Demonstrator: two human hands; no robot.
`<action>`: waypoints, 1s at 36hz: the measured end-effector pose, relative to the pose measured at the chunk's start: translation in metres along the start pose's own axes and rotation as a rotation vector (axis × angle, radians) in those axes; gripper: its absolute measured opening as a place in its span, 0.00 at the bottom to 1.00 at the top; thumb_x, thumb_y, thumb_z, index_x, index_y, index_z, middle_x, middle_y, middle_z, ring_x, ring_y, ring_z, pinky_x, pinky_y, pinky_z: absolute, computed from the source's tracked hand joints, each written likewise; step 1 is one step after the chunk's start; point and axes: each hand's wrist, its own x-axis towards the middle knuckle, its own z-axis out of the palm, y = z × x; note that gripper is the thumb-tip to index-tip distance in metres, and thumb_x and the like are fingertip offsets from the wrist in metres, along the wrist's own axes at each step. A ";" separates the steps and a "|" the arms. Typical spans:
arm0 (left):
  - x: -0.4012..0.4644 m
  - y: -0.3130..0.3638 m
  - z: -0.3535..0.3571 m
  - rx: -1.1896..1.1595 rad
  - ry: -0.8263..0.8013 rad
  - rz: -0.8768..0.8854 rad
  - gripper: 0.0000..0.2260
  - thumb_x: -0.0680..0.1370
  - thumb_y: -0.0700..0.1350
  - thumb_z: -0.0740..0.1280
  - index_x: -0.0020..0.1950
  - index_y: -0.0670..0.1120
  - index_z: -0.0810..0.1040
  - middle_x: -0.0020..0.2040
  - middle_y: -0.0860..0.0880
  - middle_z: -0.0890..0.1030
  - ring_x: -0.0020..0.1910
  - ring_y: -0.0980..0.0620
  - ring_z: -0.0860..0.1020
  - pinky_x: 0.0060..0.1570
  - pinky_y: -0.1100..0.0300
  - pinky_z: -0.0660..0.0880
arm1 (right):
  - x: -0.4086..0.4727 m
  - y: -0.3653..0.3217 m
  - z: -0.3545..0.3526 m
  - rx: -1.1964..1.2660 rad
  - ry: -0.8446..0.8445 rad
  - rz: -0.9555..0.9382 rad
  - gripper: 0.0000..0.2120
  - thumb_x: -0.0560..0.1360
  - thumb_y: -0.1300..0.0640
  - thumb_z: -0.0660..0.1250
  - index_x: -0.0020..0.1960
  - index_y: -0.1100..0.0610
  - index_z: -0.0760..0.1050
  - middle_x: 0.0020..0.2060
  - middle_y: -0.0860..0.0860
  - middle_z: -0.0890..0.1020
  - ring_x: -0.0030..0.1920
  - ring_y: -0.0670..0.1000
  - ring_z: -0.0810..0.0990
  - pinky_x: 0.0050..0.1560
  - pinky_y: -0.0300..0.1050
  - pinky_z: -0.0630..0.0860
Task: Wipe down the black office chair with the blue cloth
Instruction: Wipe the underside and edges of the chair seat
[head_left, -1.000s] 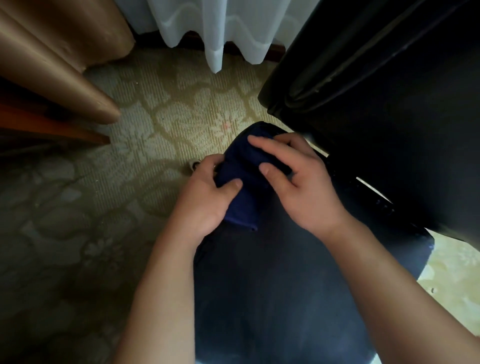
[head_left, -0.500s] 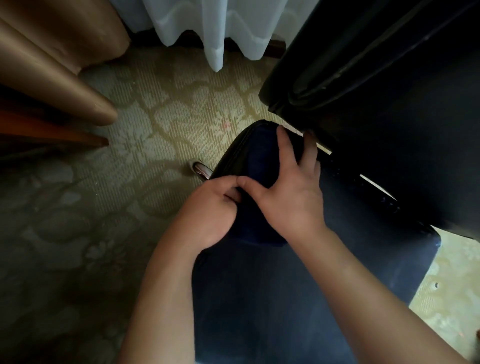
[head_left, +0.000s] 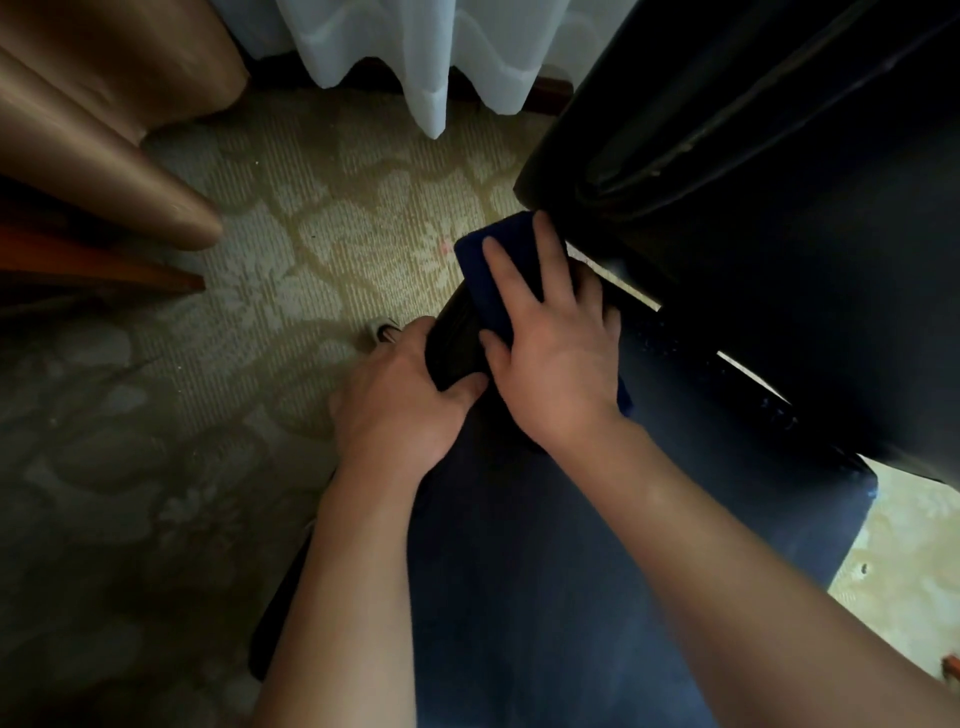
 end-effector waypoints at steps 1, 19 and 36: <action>0.001 0.000 0.002 -0.010 -0.008 -0.016 0.26 0.73 0.65 0.69 0.67 0.64 0.64 0.60 0.55 0.79 0.59 0.48 0.79 0.59 0.42 0.76 | 0.002 0.001 0.000 -0.001 0.012 -0.002 0.36 0.78 0.49 0.65 0.79 0.40 0.51 0.81 0.50 0.46 0.73 0.63 0.61 0.68 0.65 0.67; 0.013 -0.009 0.023 -0.025 0.060 -0.080 0.36 0.62 0.75 0.56 0.69 0.66 0.65 0.59 0.56 0.81 0.57 0.45 0.80 0.59 0.38 0.75 | -0.030 0.078 -0.003 0.054 0.093 0.137 0.34 0.74 0.62 0.63 0.78 0.47 0.62 0.77 0.51 0.64 0.62 0.64 0.70 0.63 0.60 0.72; -0.001 0.006 0.020 0.095 0.229 0.006 0.27 0.75 0.56 0.73 0.72 0.57 0.68 0.64 0.52 0.75 0.61 0.46 0.77 0.60 0.38 0.74 | 0.005 0.025 -0.011 0.236 0.133 0.000 0.31 0.73 0.66 0.63 0.75 0.49 0.69 0.77 0.47 0.65 0.65 0.63 0.71 0.57 0.63 0.76</action>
